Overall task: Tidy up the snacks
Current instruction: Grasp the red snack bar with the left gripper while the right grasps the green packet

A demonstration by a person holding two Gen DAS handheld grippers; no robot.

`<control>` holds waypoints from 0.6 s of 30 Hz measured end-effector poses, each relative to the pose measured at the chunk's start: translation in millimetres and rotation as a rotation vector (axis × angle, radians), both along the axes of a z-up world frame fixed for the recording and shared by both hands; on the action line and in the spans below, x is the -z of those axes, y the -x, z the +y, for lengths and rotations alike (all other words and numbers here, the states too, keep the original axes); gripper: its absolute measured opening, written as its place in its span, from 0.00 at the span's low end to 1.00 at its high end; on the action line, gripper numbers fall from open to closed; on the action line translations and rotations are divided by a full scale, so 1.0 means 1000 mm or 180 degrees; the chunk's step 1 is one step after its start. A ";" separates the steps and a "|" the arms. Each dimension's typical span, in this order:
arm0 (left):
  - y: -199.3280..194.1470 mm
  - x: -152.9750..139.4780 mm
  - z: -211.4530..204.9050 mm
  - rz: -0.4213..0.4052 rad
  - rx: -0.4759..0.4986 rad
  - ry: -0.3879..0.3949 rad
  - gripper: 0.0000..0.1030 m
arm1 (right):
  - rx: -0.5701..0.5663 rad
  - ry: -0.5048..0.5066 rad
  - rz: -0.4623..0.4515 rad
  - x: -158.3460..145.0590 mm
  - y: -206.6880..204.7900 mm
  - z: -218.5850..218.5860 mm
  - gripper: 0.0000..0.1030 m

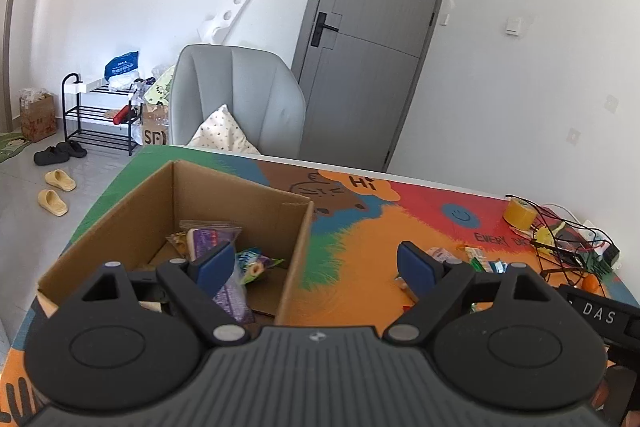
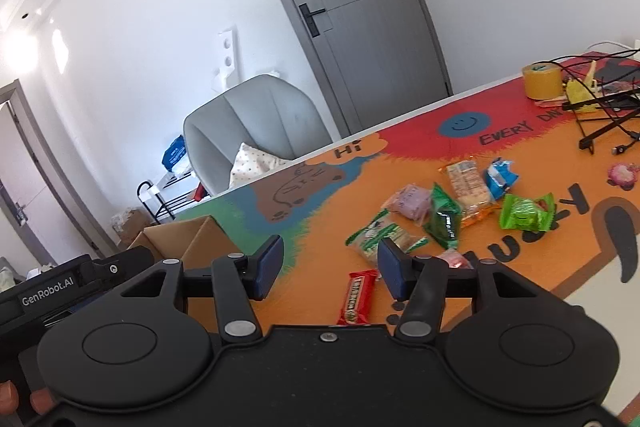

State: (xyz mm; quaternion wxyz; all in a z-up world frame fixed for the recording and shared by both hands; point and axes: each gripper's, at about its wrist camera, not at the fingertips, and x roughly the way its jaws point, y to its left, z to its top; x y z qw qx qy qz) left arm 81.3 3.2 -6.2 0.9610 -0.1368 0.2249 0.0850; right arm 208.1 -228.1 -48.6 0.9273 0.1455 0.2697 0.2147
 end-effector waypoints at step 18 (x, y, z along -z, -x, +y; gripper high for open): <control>-0.041 0.026 -0.062 0.0250 0.0352 -0.0072 0.84 | 0.0513 -0.0101 0.0160 0.027 -0.015 -0.073 0.57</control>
